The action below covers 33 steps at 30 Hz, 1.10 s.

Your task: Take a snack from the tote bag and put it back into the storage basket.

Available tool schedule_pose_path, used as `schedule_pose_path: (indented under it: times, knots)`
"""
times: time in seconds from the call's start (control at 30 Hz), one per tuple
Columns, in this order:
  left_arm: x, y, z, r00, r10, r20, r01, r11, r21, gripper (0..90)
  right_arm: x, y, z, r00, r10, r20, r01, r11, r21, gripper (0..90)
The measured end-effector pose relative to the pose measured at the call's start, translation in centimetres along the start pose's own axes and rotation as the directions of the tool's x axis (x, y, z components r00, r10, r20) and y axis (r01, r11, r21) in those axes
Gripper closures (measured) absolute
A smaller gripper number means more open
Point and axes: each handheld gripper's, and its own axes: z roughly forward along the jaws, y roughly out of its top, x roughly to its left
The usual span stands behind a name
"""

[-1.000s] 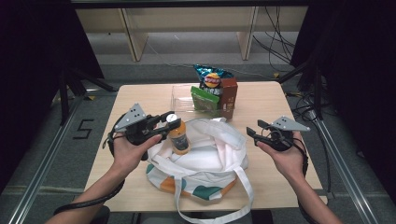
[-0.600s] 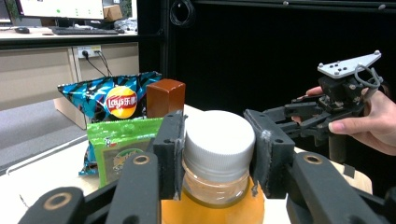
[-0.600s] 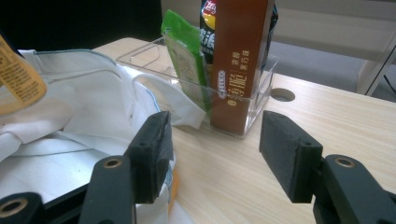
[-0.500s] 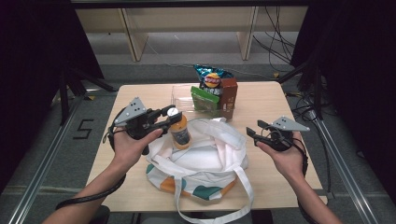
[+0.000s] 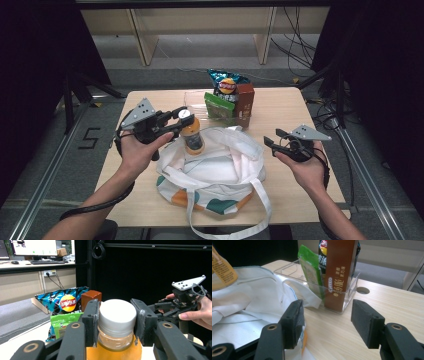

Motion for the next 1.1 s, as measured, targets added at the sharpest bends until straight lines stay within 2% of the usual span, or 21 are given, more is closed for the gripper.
schedule_pose_path:
  times: [0.1, 0.13, 0.23, 0.27, 0.37, 0.43, 0.47, 0.53, 0.57, 0.7, 0.83, 0.87, 0.93, 1.1]
  knots:
    - [0.1, 0.1, 0.1, 1.0, 0.004, -0.007, -0.004, 1.0, -0.002, 58.9, 0.0, 0.0, 0.0, 1.0, 0.001, -0.001, -0.001, 1.0, -0.002, 44.0]
    - [0.1, 0.1, 0.1, 1.0, 0.004, -0.007, -0.004, 1.0, -0.002, 58.9, 0.2, 0.0, 0.0, 0.9996, 0.027, -0.003, -0.027, 1.0, 0.004, 43.9]
    - [0.2, 0.3, 0.2, 1.0, 0.005, -0.008, -0.005, 1.0, -0.002, 58.9, 0.0, 0.0, 0.0, 1.0, 0.009, 0.003, -0.009, 1.0, -0.014, 43.9]
    - [0.3, 0.3, 0.2, 1.0, 0.005, -0.008, -0.005, 1.0, -0.003, 58.9, 0.2, 0.0, 0.0, 0.9996, 0.028, -0.002, -0.028, 1.0, 0.005, 43.9]
    - [0.3, 0.4, 0.4, 1.0, 0.005, -0.007, -0.005, 1.0, -0.001, 58.9, 0.0, 0.0, 0.0, 1.0, 0.006, 0.001, -0.006, 1.0, 0.001, 43.9]
    - [0.4, 0.5, 0.5, 1.0, 0.006, -0.007, -0.006, 1.0, -0.001, 58.9, 0.2, 0.0, 0.0, 0.9997, 0.026, -0.002, -0.026, 1.0, 0.004, 43.9]
    - [0.4, 0.5, 0.5, 0.9999, 0.005, -0.009, -0.005, 1.0, -0.002, 58.9, 0.0, 0.0, 0.0, 1.0, 0.008, 0.004, -0.008, 1.0, -0.015, 43.9]
    - [0.5, 0.6, 0.5, 0.9999, 0.007, -0.011, -0.007, 1.0, -0.002, 58.9, 0.0, 0.0, 0.0, 0.9999, 0.016, -0.001, -0.016, 1.0, -0.001, 43.9]
    - [0.6, 0.7, 0.6, 0.9999, 0.008, -0.012, -0.008, 1.0, -0.003, 58.9, -0.1, 0.0, 0.0, 1.0, 0.004, -0.001, -0.004, 1.0, -0.004, 43.9]
    - [0.8, 1.1, 0.7, 0.9999, 0.011, -0.01, -0.011, 0.9999, -0.006, 58.9, 0.1, 0.0, 0.0, 0.9998, 0.021, -0.001, -0.021, 1.0, 0.001, 43.8]
    - [0.9, 1.4, 0.8, 0.9999, 0.012, -0.012, -0.012, 0.9999, -0.009, 58.9, 0.1, 0.0, 0.0, 0.9998, 0.019, 0.004, -0.019, 1.0, 0.004, 43.8]
    - [1.0, 1.4, 0.8, 0.9999, 0.01, -0.012, -0.011, 0.9999, -0.011, 58.9, -0.1, 0.0, 0.0, 1.0, 0.003, 0.002, -0.003, 1.0, -0.001, 43.8]
    - [0.9, 1.5, 0.8, 0.9998, 0.014, -0.011, -0.014, 0.9998, -0.012, 58.9, 0.1, 0.0, 0.0, 0.9998, 0.02, 0.002, -0.02, 1.0, 0.003, 43.8]
    - [1.0, 1.8, 0.9, 0.9997, 0.019, -0.014, -0.019, 0.9997, -0.016, 58.9, -0.1, -0.1, 0.1, 1.0, 0.004, -0.001, -0.004, 1.0, -0.004, 43.8]
